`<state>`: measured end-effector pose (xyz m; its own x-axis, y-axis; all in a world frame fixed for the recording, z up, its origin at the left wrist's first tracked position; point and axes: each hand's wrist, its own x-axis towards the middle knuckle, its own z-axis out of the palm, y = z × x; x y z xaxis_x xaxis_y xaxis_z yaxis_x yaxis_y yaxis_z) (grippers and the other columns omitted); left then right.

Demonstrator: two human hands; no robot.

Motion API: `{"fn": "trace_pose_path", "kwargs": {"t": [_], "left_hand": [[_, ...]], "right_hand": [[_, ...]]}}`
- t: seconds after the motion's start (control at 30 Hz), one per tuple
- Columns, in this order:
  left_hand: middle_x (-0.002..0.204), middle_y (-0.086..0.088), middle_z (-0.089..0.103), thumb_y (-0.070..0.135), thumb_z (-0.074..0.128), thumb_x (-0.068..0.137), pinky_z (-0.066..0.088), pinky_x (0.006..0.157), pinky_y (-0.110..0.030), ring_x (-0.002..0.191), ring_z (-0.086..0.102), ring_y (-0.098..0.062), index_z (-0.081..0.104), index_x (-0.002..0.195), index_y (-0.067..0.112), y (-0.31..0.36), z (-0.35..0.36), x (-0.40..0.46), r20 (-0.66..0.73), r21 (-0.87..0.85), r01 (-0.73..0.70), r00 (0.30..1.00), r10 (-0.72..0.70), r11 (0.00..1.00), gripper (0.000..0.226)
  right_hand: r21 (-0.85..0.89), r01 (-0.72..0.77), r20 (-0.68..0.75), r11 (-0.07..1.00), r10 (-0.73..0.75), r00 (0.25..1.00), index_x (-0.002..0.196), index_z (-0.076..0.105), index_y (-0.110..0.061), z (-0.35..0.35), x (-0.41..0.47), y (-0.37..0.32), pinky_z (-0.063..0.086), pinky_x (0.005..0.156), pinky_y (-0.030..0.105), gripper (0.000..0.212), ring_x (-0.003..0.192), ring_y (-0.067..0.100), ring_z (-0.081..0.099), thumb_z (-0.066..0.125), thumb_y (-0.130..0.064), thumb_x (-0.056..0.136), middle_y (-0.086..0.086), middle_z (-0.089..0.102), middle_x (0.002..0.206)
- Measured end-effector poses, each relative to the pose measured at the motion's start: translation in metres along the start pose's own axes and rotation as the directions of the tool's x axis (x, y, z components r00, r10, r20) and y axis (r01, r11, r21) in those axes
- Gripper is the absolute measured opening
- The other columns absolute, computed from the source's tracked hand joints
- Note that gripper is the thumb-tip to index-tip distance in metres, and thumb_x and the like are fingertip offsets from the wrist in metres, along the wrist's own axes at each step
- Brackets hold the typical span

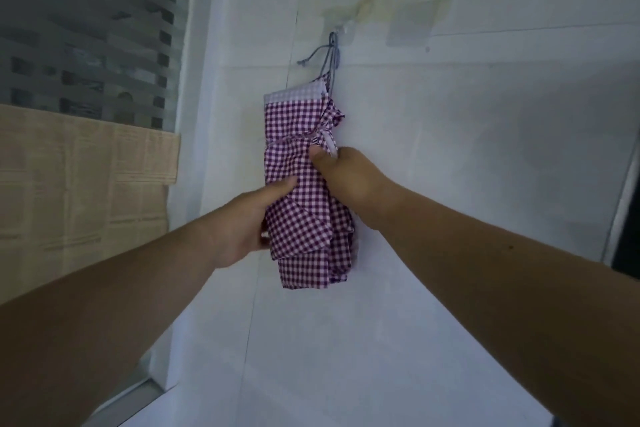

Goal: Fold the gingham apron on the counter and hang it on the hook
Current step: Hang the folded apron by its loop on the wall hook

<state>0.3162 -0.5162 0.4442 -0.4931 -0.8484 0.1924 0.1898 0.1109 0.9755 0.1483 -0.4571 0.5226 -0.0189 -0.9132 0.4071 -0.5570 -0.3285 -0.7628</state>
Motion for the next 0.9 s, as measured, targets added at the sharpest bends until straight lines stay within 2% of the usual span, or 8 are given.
{"fn": "trace_pose_path", "kwargs": {"t": [0.17,0.23,0.37,0.53,0.63,0.73,0.83,0.9], "left_hand": [[0.132,-0.007,0.073,0.053,0.078,0.088,0.056,0.103,-0.054,0.122,0.070,-0.031,0.060,0.143,0.028,-0.025,-0.008,-0.016,0.087,0.017,0.095,0.991,-0.097,0.995,0.063],[0.129,-0.008,0.075,0.045,0.072,0.094,0.060,0.096,-0.045,0.116,0.073,-0.030,0.063,0.141,0.022,-0.025,-0.005,-0.017,0.035,-0.015,0.056,0.998,-0.055,0.998,0.053],[0.121,-0.013,0.075,0.036,0.070,0.095,0.052,0.053,-0.024,0.081,0.071,-0.022,0.067,0.136,0.014,-0.032,0.001,-0.019,-0.046,-0.090,-0.005,0.999,0.001,0.996,0.046],[0.130,-0.016,0.073,0.032,0.072,0.093,0.050,0.106,-0.046,0.121,0.066,-0.036,0.067,0.137,0.013,-0.035,-0.009,-0.017,-0.095,-0.107,-0.038,0.995,0.028,0.994,0.048],[0.127,-0.014,0.075,0.031,0.072,0.094,0.054,0.104,-0.045,0.119,0.070,-0.034,0.066,0.136,0.013,-0.037,-0.004,-0.020,-0.122,-0.099,-0.029,0.992,0.017,0.995,0.046],[0.122,-0.012,0.077,0.033,0.072,0.097,0.054,0.107,-0.049,0.116,0.072,-0.034,0.066,0.136,0.014,-0.037,0.000,-0.022,-0.152,-0.071,-0.024,0.988,0.013,0.997,0.044],[0.122,-0.004,0.078,0.049,0.076,0.091,0.060,0.098,-0.046,0.112,0.074,-0.029,0.066,0.135,0.023,-0.027,0.000,-0.032,-0.150,0.065,0.069,0.987,-0.059,0.995,0.052],[0.128,-0.002,0.074,0.057,0.074,0.090,0.060,0.099,-0.048,0.117,0.070,-0.027,0.063,0.138,0.027,-0.027,-0.004,-0.038,-0.162,0.161,0.141,0.980,-0.114,0.977,0.058]], "right_hand": [[-0.059,-0.119,0.161,0.991,0.127,0.979,0.142,0.055,-0.018,0.005,-0.026,0.024,0.049,0.068,0.022,0.054,0.088,0.007,0.061,0.063,-0.047,0.097,-0.007,0.064,0.125],[-0.054,-0.093,0.129,0.994,0.099,0.987,0.139,0.058,-0.014,0.003,-0.023,0.024,0.052,0.070,0.024,0.051,0.089,0.010,0.064,0.066,-0.043,0.097,-0.002,0.067,0.126],[-0.161,-0.022,0.001,0.987,0.023,1.000,0.113,0.068,-0.012,0.016,-0.023,0.033,0.054,0.069,0.023,0.025,0.083,0.012,0.065,0.065,-0.033,0.098,0.007,0.073,0.109],[-0.193,0.024,0.010,0.981,-0.023,1.000,0.098,0.066,-0.016,0.020,-0.018,0.032,0.051,0.066,0.021,0.018,0.079,0.010,0.063,0.066,-0.034,0.097,-0.003,0.067,0.086],[-0.167,-0.013,0.005,0.986,0.014,1.000,0.102,0.068,-0.012,0.026,-0.021,0.041,0.054,0.070,0.023,0.021,0.084,0.016,0.068,0.065,-0.033,0.098,-0.002,0.068,0.085],[-0.112,-0.069,0.033,0.991,0.073,0.997,0.101,0.064,-0.018,0.024,-0.025,0.043,0.058,0.079,0.029,0.022,0.090,0.016,0.068,0.066,-0.040,0.097,0.003,0.073,0.104],[-0.067,-0.171,0.093,0.983,0.177,0.980,0.106,0.056,-0.022,0.017,-0.036,0.036,0.057,0.074,0.028,0.035,0.085,0.013,0.065,0.067,-0.053,0.093,-0.002,0.069,0.109],[-0.084,-0.240,0.125,0.967,0.249,0.960,0.115,0.057,-0.014,0.013,-0.046,0.037,0.060,0.084,0.036,0.051,0.091,0.018,0.069,0.066,-0.058,0.091,0.001,0.070,0.116]]}}
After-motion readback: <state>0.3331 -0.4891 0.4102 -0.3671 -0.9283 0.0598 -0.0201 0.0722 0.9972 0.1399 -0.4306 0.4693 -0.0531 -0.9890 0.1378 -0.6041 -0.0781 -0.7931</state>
